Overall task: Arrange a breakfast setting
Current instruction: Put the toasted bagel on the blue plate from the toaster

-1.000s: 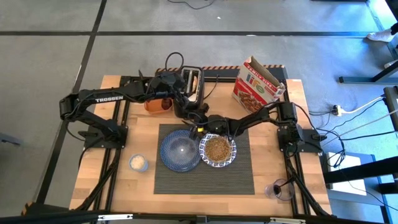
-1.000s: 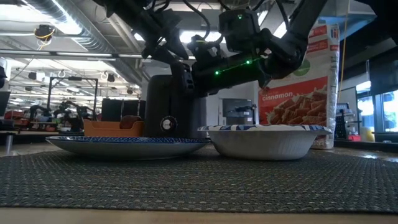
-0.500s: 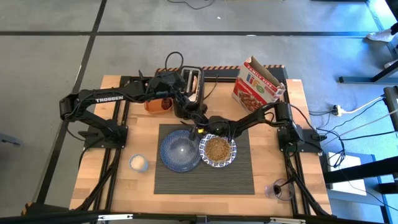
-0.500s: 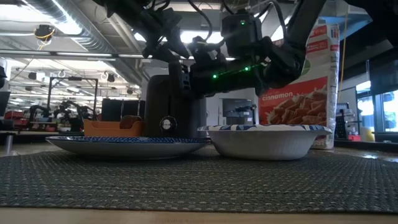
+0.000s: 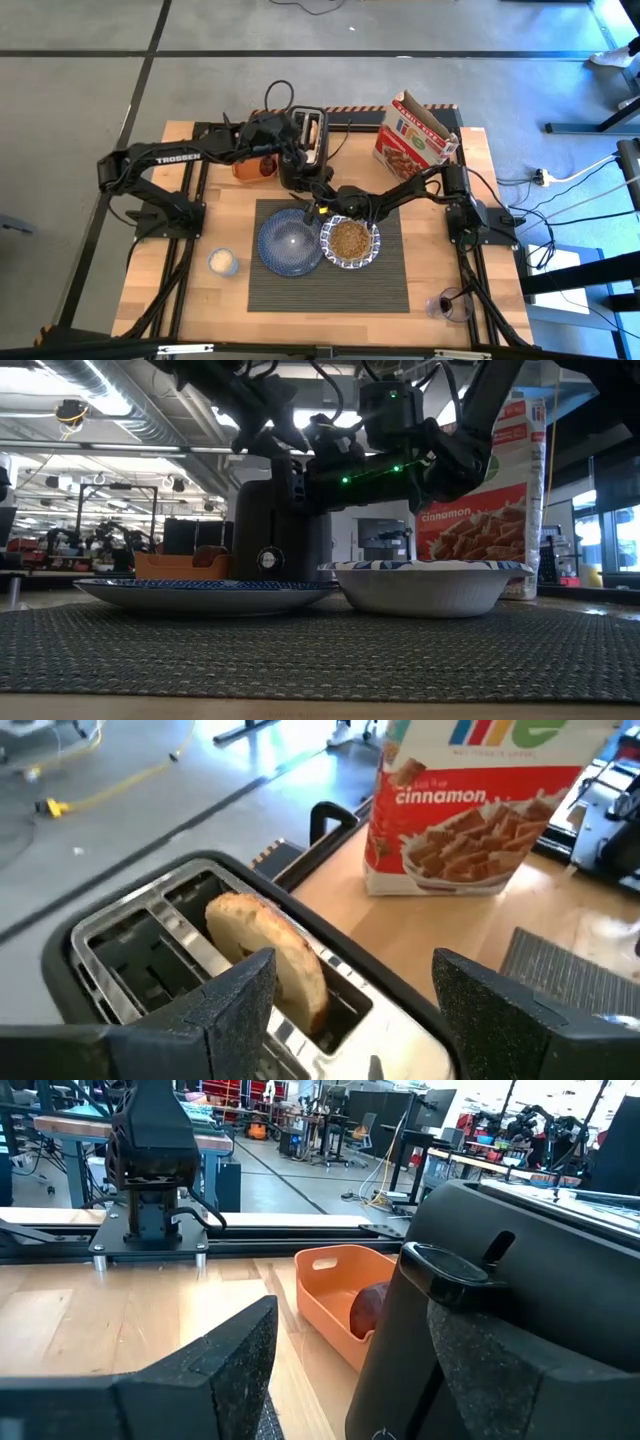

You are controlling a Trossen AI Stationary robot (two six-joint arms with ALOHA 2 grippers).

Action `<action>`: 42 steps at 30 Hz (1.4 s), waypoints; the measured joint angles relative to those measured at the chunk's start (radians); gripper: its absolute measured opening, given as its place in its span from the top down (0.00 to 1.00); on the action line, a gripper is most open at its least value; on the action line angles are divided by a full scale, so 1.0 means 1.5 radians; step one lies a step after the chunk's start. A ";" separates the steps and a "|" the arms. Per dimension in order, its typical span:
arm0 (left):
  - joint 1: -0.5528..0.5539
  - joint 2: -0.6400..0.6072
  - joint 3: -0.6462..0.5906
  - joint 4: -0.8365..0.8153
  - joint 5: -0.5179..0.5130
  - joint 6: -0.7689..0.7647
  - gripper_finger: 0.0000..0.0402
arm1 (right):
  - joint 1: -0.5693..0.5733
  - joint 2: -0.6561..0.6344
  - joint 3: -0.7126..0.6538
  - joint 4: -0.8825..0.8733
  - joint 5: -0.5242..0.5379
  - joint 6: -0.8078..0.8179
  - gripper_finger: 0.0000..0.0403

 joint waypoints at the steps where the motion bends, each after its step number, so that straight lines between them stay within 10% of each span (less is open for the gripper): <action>1: 0.006 0.004 0.000 0.003 0.008 -0.011 0.35 | 0.000 0.000 0.000 0.000 0.000 0.000 0.37; 20: 0.067 0.209 0.295 -0.291 0.055 -0.071 0.35 | 0.000 0.000 0.000 -0.004 0.000 0.000 0.37; 42: 0.069 0.261 0.309 -0.287 0.064 -0.103 0.38 | 0.000 0.000 0.000 -0.004 0.000 -0.011 0.37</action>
